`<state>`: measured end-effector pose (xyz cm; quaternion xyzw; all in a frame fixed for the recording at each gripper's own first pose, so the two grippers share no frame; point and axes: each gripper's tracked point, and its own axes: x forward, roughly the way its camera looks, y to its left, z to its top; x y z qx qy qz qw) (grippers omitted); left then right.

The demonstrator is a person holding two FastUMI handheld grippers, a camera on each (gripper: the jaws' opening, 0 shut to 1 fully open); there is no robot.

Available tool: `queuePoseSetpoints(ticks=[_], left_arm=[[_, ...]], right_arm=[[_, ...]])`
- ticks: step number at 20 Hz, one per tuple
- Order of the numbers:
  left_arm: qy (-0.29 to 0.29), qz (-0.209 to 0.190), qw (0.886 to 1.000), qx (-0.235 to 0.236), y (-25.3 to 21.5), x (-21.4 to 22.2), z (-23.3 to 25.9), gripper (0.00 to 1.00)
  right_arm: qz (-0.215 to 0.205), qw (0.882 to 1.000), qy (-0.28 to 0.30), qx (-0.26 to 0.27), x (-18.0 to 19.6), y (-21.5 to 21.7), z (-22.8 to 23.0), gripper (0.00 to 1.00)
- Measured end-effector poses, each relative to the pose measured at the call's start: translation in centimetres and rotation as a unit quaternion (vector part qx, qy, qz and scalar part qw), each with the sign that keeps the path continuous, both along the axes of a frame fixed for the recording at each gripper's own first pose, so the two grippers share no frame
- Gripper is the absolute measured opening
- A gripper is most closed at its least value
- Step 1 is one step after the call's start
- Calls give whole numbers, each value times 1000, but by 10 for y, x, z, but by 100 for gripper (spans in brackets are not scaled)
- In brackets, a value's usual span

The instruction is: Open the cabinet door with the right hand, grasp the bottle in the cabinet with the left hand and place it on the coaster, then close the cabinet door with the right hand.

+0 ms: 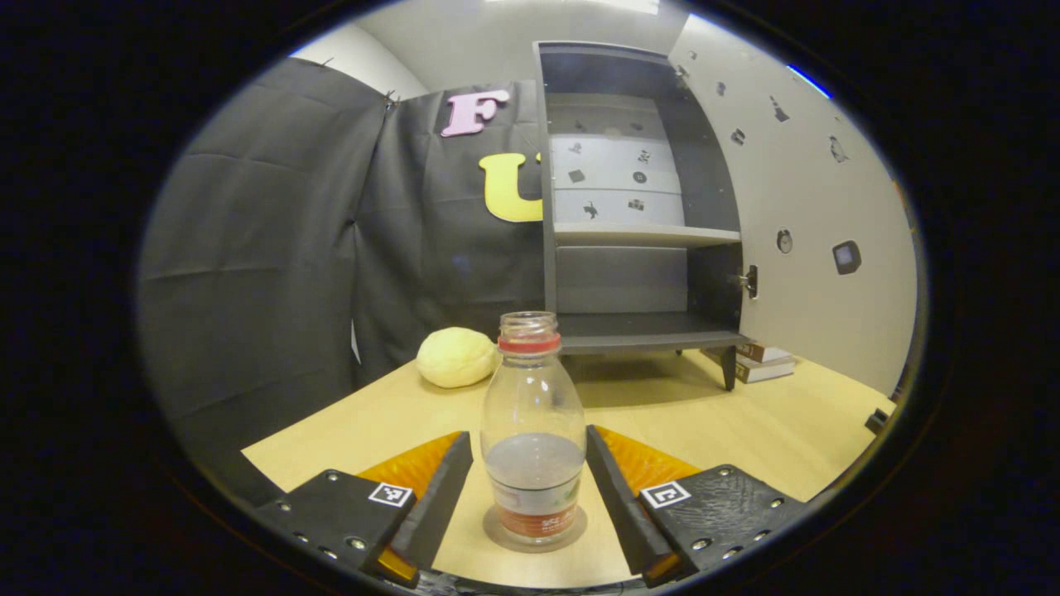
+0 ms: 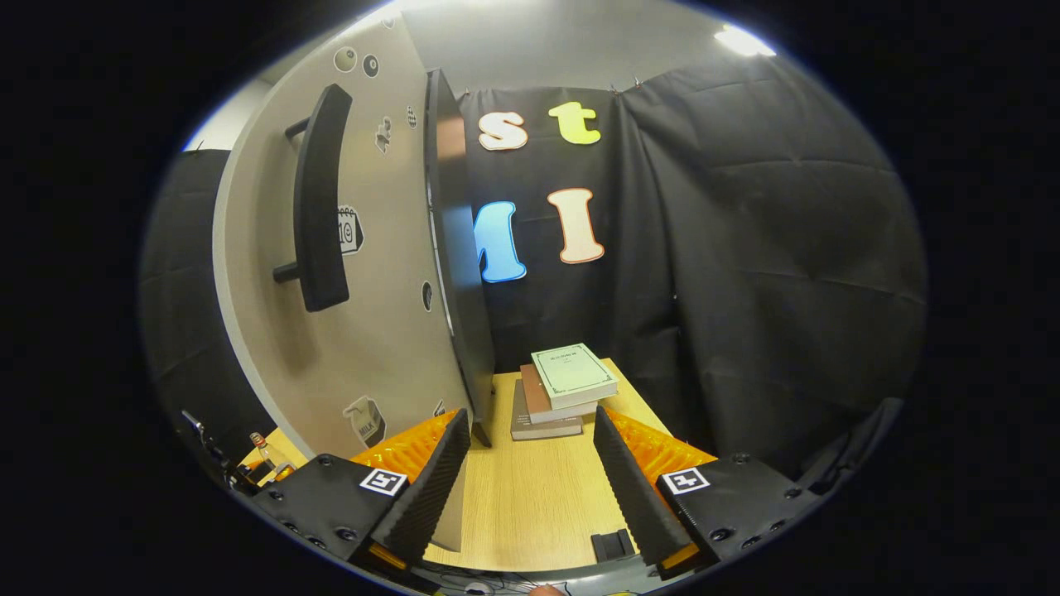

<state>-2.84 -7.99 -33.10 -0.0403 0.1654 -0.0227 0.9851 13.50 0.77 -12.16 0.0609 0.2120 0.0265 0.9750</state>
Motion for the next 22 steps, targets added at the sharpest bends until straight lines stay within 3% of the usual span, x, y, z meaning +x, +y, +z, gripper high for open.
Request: queuePoseSetpoints(ticks=[12,17,19,20,21,22], left_arm=[[-38,-8,999,13,10,-29,113,82],[-61,-8,998,30,20,-39,179,82],[-73,-9,997,33,28,-33,197,82],[-74,-7,997,29,33,-28,202,82],[-75,-3,997,22,40,-24,206,82],[-76,-1,997,15,47,-21,210,82]], right_arm=[[-5,999,-38,31,18,-5,36,96],[-22,996,-79,42,43,-16,92,92],[-13,995,-91,39,50,-7,115,98],[-6,995,-97,38,50,0,125,92],[5,994,-101,38,50,10,135,98],[0,994,-105,22,51,13,140,98]])
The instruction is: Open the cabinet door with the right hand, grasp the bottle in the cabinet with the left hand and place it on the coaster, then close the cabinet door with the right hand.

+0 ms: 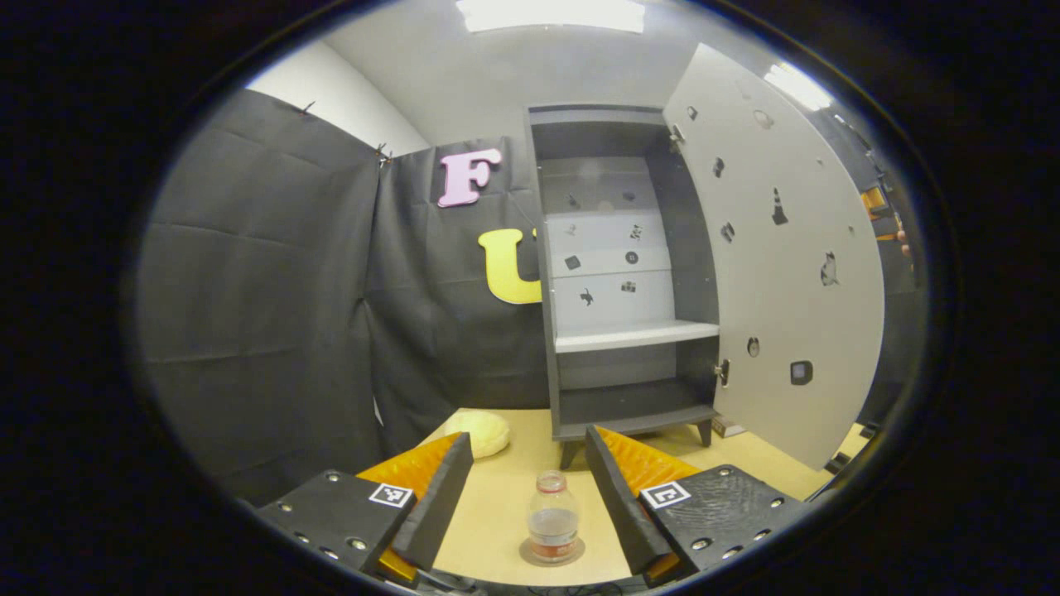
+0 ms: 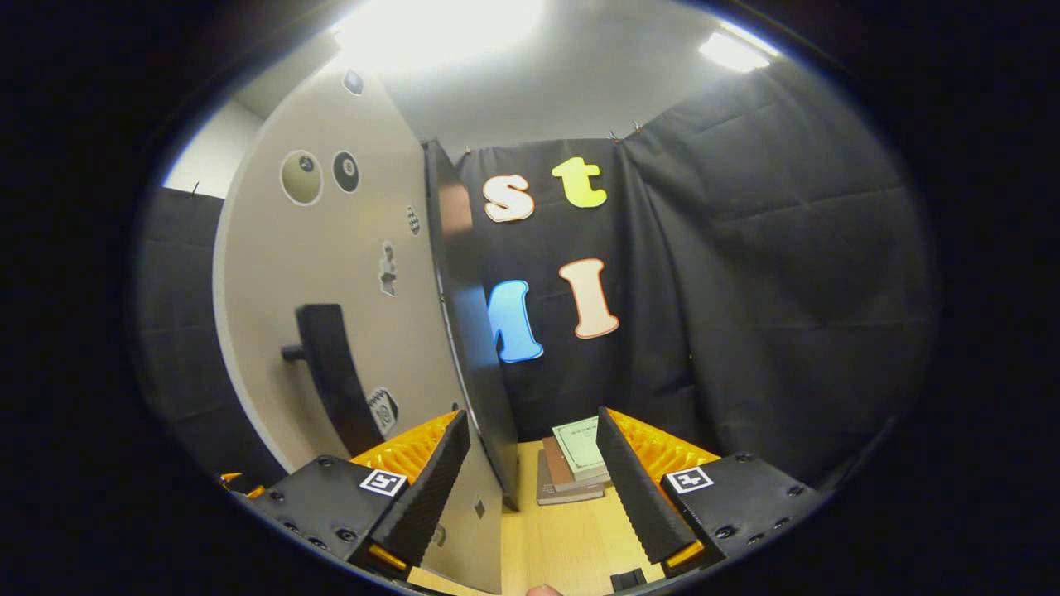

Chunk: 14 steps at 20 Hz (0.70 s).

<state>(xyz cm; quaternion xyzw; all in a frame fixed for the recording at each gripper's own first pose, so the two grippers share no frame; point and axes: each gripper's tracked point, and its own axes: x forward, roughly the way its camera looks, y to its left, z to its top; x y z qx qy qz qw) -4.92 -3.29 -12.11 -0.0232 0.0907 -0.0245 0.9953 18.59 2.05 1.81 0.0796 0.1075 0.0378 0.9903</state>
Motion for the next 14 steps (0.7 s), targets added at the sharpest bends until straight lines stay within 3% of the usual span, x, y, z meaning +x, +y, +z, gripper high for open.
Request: queuePoseSetpoints(ticks=[2,6,7,8,14], left_arm=[[-9,5,1000,-10,18,4,8,82],[-18,-3,1000,-13,45,16,10,82],[-19,-4,1000,-17,52,18,10,82],[-18,-6,1000,-20,56,20,8,82],[-8,-15,1000,-25,88,23,-5,82]], right_arm=[[-8,999,-9,-30,-5,2,12,93],[-4,999,-2,-50,-8,27,12,96],[-1,999,-2,-50,-10,35,13,89],[2,999,-1,-51,-12,44,14,96],[19,999,-1,-50,-16,95,14,96]])
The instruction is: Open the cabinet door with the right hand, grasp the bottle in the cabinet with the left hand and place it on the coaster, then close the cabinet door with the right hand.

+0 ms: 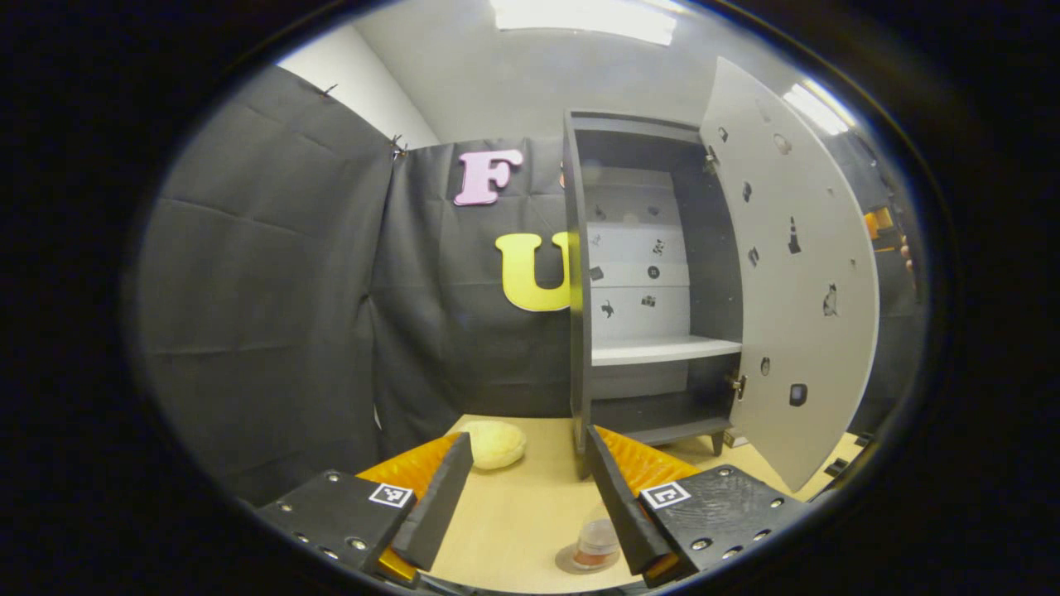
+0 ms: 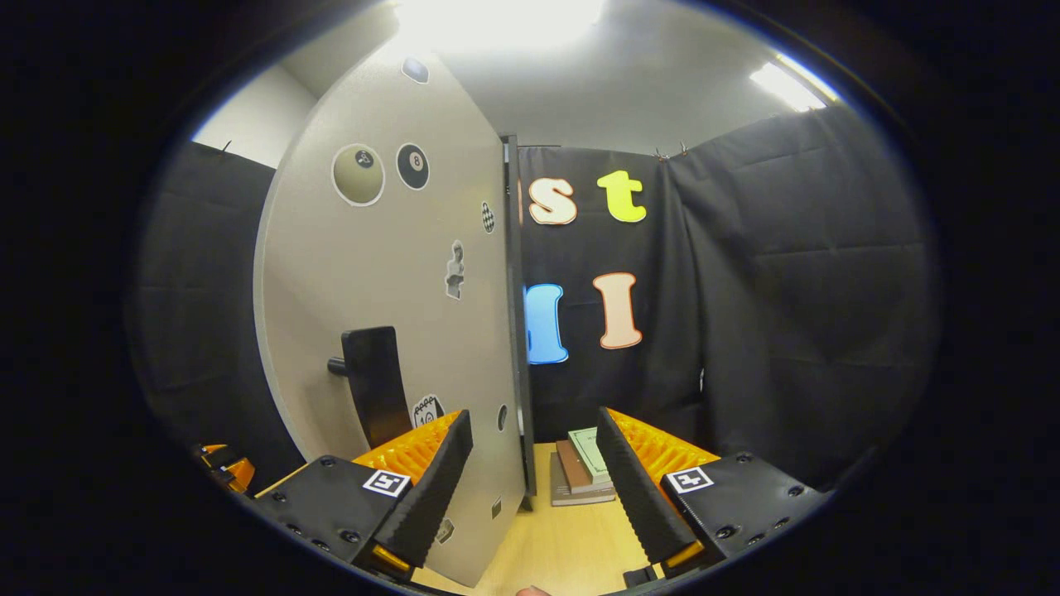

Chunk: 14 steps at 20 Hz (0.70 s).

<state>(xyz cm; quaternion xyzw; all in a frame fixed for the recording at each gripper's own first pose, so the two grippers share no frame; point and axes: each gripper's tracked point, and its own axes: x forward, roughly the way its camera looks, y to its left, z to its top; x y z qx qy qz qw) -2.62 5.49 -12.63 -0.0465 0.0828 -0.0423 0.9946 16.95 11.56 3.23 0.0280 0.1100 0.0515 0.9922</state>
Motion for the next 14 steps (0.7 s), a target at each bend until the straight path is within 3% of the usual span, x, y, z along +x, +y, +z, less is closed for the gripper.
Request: queuePoseSetpoints(ticks=[6,14], left_arm=[[2,13,1000,-8,44,-9,-9,82],[10,63,998,-18,111,-31,-19,82]], right_arm=[[10,1000,-2,2,8,43,-1,96],[42,999,-10,23,31,121,-7,96]])
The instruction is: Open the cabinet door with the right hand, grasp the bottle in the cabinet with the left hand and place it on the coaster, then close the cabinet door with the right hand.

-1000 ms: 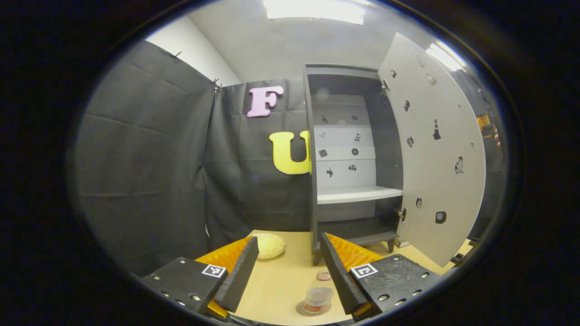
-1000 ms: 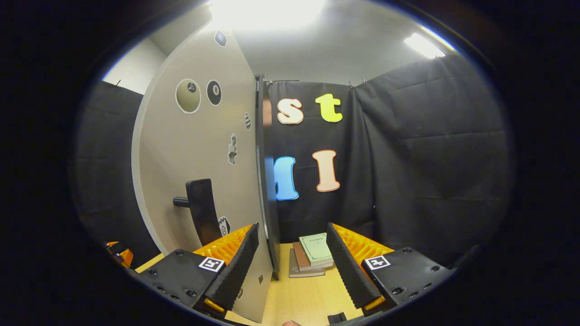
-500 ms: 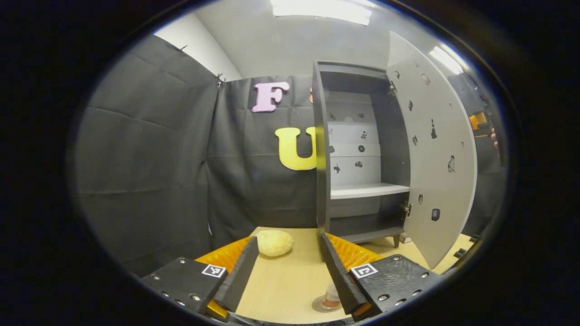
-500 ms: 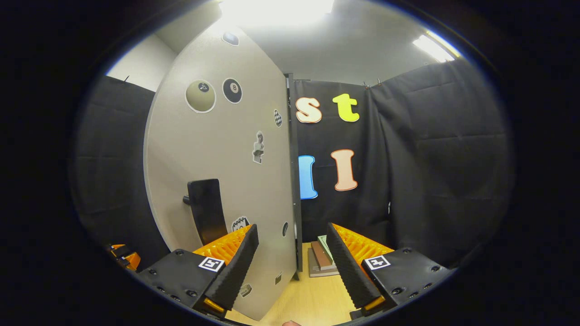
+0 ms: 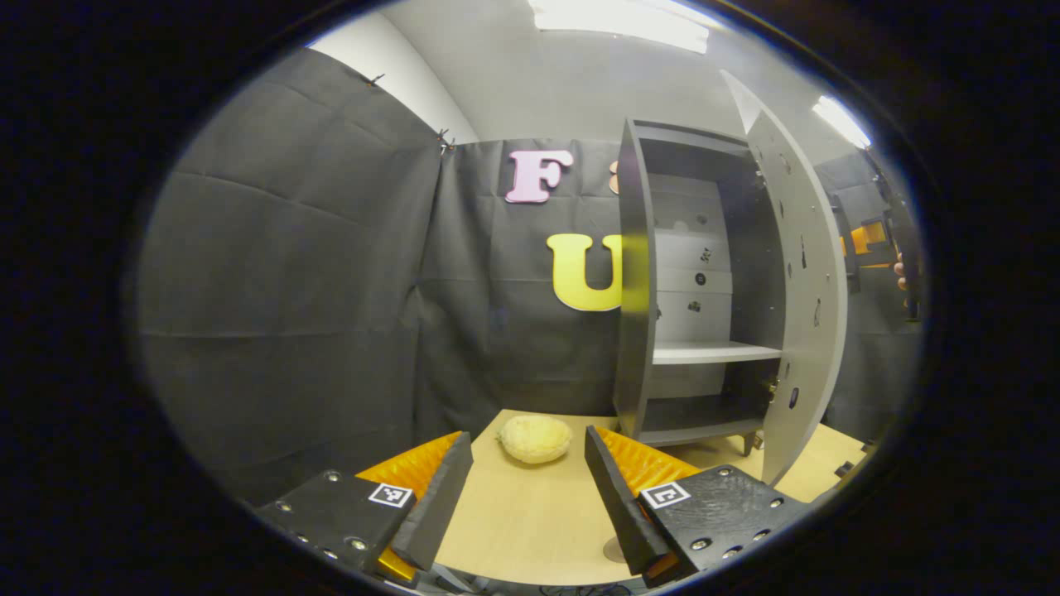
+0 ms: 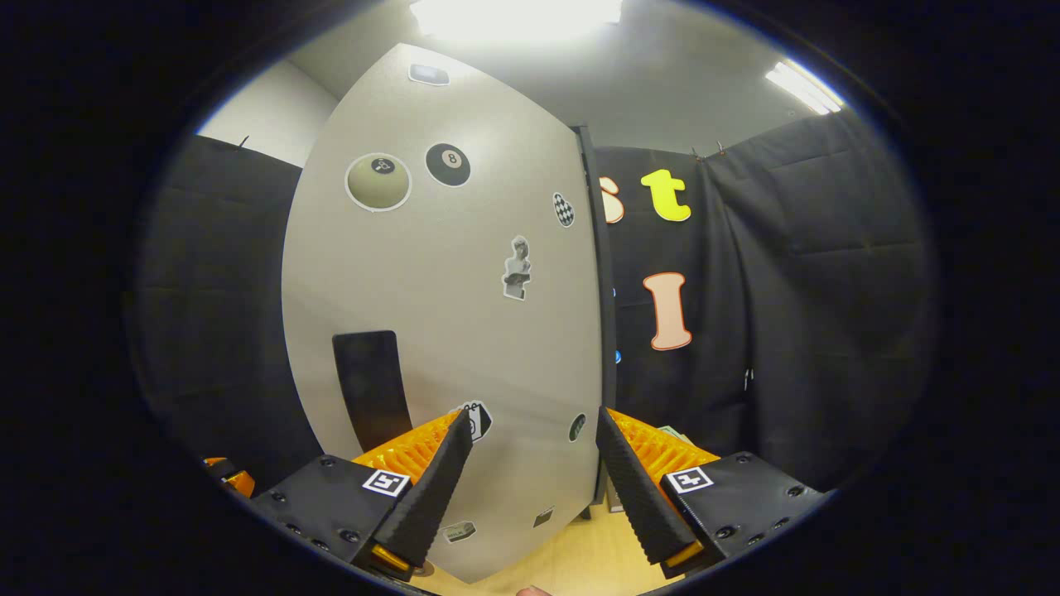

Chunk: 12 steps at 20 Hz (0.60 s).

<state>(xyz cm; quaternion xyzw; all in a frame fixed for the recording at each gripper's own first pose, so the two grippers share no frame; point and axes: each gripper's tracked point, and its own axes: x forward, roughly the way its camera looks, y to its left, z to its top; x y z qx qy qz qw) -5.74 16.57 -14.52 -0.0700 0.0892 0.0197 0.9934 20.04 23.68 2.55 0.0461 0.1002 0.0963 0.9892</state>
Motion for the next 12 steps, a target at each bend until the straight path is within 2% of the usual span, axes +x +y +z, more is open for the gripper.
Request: queuePoseSetpoints(ticks=[6,12], left_arm=[[0,32,999,-4,34,-24,0,82],[9,55,998,-16,52,-31,0,82]], right_arm=[[26,999,-7,37,36,81,5,96],[19,999,-30,-2,70,129,9,96]])
